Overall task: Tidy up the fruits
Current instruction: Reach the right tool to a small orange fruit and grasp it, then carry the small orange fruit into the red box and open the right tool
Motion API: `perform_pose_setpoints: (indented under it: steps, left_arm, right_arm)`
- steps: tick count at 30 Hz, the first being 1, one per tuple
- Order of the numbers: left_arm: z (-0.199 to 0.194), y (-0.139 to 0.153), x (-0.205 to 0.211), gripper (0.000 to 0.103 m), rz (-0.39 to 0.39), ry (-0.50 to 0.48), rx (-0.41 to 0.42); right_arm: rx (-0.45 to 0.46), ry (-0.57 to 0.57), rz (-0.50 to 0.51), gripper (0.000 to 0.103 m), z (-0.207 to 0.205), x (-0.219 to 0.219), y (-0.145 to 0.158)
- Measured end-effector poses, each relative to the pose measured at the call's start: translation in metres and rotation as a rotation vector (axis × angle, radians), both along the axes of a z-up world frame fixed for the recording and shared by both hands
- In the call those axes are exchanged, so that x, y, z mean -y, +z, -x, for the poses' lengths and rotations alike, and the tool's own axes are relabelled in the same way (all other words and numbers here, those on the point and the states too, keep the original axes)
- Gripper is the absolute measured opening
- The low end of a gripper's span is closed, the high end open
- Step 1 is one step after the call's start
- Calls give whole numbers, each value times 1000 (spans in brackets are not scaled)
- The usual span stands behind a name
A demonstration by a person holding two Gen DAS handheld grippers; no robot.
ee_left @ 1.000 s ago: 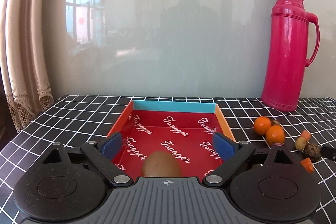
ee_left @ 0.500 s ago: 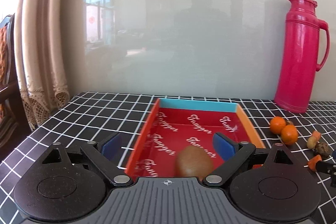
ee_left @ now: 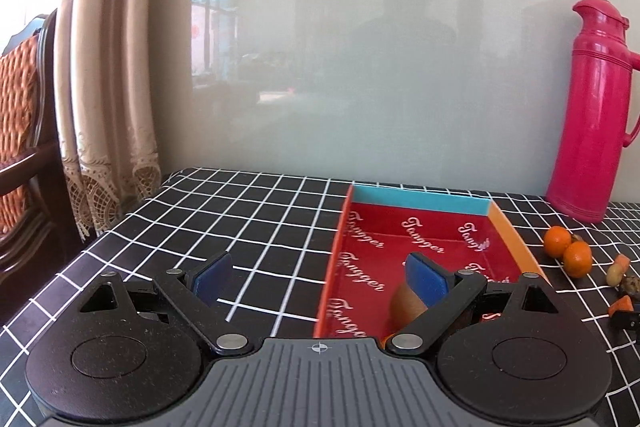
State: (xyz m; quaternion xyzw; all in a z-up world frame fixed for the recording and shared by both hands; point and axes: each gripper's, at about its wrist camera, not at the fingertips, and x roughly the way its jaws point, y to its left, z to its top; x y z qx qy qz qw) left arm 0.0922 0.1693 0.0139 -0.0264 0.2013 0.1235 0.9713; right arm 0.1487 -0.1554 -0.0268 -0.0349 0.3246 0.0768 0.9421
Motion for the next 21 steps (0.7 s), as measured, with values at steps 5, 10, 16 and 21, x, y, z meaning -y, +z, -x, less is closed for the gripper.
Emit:
perform_pose_setpoints:
  steps: [5, 10, 16, 21]
  left_arm:
    - [4, 1, -9, 93, 10, 19, 10]
    - [9, 1, -15, 93, 12, 28, 11]
    - [16, -2, -28, 93, 5, 54, 6]
    - [26, -5, -48, 93, 4, 98, -6]
  right_arm:
    - [19, 3, 29, 29, 2, -9, 1]
    - [46, 1, 20, 29, 2, -15, 7]
    - [104, 16, -28, 29, 3, -33, 24]
    - [147, 64, -57, 29, 5, -58, 35]
